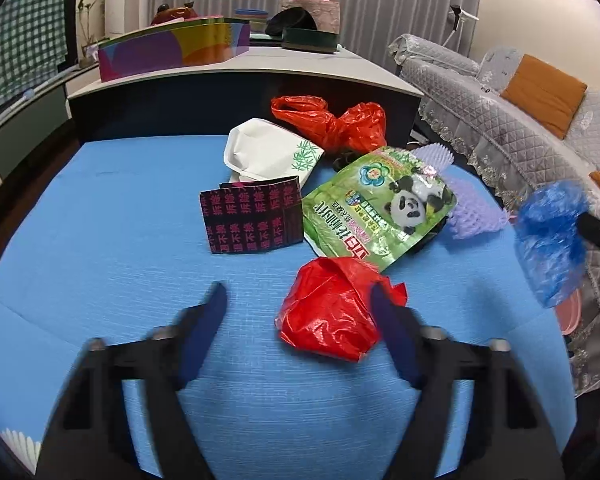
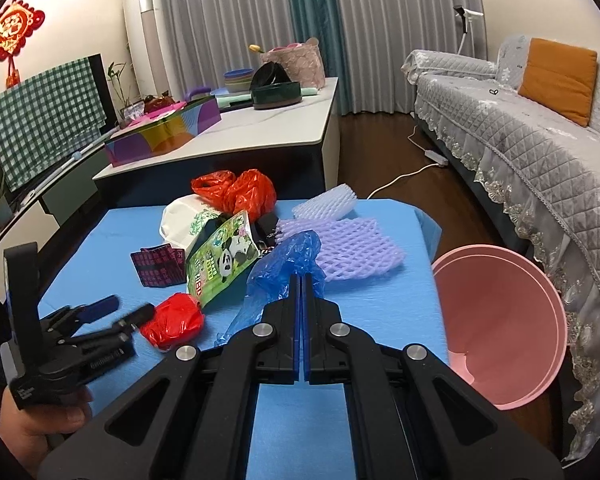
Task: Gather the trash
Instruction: 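Lift the red bag with the left tool while the right tool carries the blue bag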
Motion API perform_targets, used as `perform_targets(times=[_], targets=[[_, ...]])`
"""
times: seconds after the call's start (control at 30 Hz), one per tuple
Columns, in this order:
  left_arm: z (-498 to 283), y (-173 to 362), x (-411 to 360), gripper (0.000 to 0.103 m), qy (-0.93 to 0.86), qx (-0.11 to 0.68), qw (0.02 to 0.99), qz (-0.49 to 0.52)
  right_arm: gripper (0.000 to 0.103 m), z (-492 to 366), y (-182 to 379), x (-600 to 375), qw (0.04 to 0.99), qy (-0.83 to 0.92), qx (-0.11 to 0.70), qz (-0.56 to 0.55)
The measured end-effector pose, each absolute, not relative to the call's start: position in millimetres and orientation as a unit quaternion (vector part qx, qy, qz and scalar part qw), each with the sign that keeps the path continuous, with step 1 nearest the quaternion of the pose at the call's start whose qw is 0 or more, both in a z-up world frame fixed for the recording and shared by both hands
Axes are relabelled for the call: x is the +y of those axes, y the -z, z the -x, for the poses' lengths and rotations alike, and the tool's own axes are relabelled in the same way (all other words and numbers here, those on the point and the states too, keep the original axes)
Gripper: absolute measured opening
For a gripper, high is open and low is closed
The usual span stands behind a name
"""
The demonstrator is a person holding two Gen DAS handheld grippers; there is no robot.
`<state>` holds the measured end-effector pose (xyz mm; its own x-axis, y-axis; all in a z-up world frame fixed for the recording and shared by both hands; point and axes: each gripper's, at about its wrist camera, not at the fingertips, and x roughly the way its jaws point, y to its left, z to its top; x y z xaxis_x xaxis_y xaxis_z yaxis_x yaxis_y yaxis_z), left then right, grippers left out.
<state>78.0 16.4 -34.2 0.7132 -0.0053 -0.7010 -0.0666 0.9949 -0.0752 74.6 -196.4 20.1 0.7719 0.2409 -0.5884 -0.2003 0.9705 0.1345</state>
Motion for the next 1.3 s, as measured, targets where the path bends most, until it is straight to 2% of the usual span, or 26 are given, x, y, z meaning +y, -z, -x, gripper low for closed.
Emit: perform_targets(times=[0.2, 0.3, 0.33, 0.43, 0.5, 0.6, 0.67, 0.7, 0.73, 0.97, 1.0, 1.03, 1.1, 1.3], targets=[[-86, 47, 8, 0.073, -0.005, 0.404, 0.914, 0.039, 0.001, -69, -23, -206, 0.943, -0.107, 0.313, -0.035], [-86, 43, 2, 0.046, 0.013, 0.403, 0.914, 0.038, 0.001, -67, -24, -210, 0.944, -0.103, 0.310, -0.037], [-86, 42, -1, 0.031, 0.015, 0.401, 0.916, 0.029, 0.001, -66, -25, -211, 0.945, -0.102, 0.309, -0.037], [-83, 41, -10, 0.013, 0.027, 0.398, 0.917, 0.015, 0.001, -64, -27, -215, 0.946, -0.100, 0.307, -0.039], [-80, 40, -13, 0.008, 0.033, 0.397, 0.917, 0.008, 0.001, -62, -27, -216, 0.946, -0.099, 0.306, -0.040], [-78, 40, -13, 0.010, 0.038, 0.396, 0.918, 0.016, 0.001, -60, -28, -216, 0.947, -0.099, 0.305, -0.039], [-77, 40, -13, 0.038, 0.033, 0.394, 0.918, 0.015, 0.001, -58, -29, -217, 0.947, -0.099, 0.303, -0.040], [-76, 41, -13, 0.065, 0.025, 0.393, 0.919, 0.011, 0.001, -57, -29, -216, 0.947, -0.099, 0.303, -0.040], [-76, 42, -14, 0.072, 0.020, 0.392, 0.920, 0.008, 0.001, -56, -30, -216, 0.947, -0.099, 0.302, -0.039], [-83, 60, -18, 0.073, -0.008, 0.424, 0.905, -0.034, 0.001, -54, -31, -219, 0.947, -0.096, 0.303, -0.040], [-83, 61, -16, 0.069, -0.012, 0.426, 0.904, -0.034, 0.001, -53, -31, -220, 0.947, -0.095, 0.303, -0.041], [-84, 61, -14, 0.059, -0.014, 0.427, 0.904, -0.031, 0.001, -53, -31, -221, 0.947, -0.095, 0.303, -0.041], [-84, 59, -9, 0.052, -0.012, 0.427, 0.904, -0.018, 0.001, -52, -32, -221, 0.948, -0.094, 0.302, -0.041], [-77, 50, -6, 0.042, -0.008, 0.411, 0.912, -0.011, 0.001, -49, -35, -221, 0.949, -0.093, 0.298, -0.040]])
